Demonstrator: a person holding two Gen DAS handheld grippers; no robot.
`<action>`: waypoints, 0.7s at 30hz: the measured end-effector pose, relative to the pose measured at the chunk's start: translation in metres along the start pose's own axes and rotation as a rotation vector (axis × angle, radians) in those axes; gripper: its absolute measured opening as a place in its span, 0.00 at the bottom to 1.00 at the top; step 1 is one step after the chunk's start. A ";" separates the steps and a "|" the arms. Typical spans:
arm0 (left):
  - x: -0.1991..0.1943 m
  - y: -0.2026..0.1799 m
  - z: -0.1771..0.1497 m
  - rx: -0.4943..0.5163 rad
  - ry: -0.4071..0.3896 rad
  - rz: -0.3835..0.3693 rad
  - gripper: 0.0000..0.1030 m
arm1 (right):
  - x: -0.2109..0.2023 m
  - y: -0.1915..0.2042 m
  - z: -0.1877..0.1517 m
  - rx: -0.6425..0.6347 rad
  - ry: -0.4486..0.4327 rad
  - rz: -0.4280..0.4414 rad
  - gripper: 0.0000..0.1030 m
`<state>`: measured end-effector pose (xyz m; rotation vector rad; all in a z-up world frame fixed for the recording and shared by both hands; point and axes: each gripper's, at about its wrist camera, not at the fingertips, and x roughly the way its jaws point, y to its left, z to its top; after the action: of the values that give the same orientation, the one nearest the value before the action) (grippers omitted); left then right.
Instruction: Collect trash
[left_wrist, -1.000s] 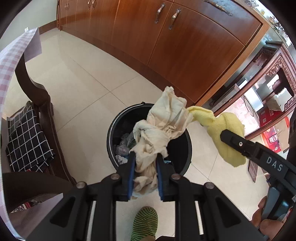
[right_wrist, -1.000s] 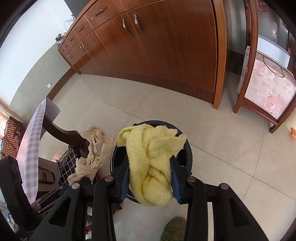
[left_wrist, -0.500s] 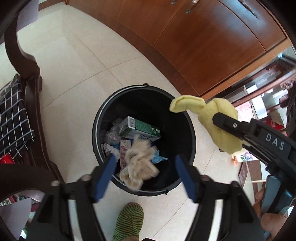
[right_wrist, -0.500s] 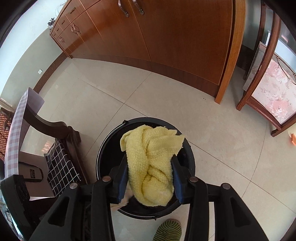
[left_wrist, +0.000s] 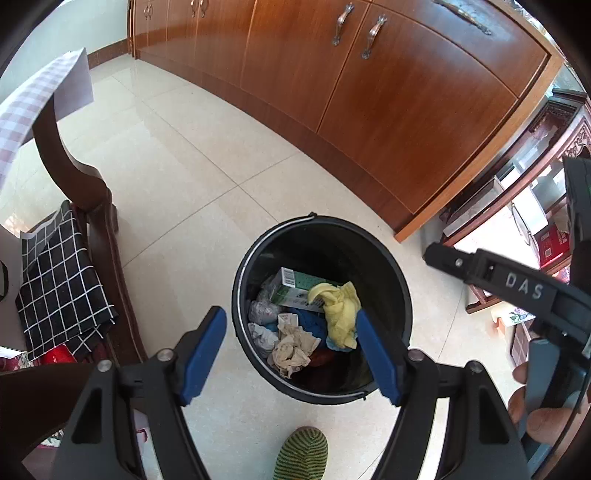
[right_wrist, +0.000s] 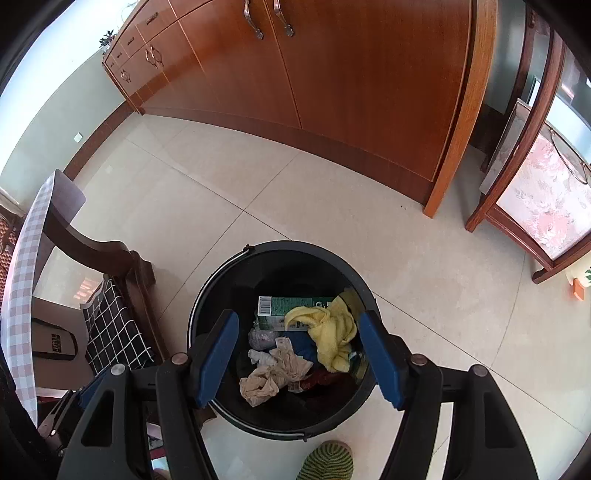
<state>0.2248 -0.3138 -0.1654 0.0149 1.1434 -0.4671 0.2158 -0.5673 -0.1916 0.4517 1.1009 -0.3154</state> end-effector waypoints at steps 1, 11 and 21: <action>-0.006 -0.003 -0.001 0.007 -0.006 0.003 0.72 | -0.004 -0.001 -0.003 0.001 0.000 0.002 0.68; -0.094 -0.001 -0.022 0.030 -0.146 0.034 0.72 | -0.058 -0.002 -0.060 0.007 0.030 0.116 0.68; -0.221 0.042 -0.072 -0.028 -0.350 0.157 0.75 | -0.178 0.076 -0.127 -0.221 -0.146 0.272 0.78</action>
<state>0.1041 -0.1812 -0.0118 -0.0019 0.7975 -0.2993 0.0770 -0.4339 -0.0638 0.3692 0.9071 0.0140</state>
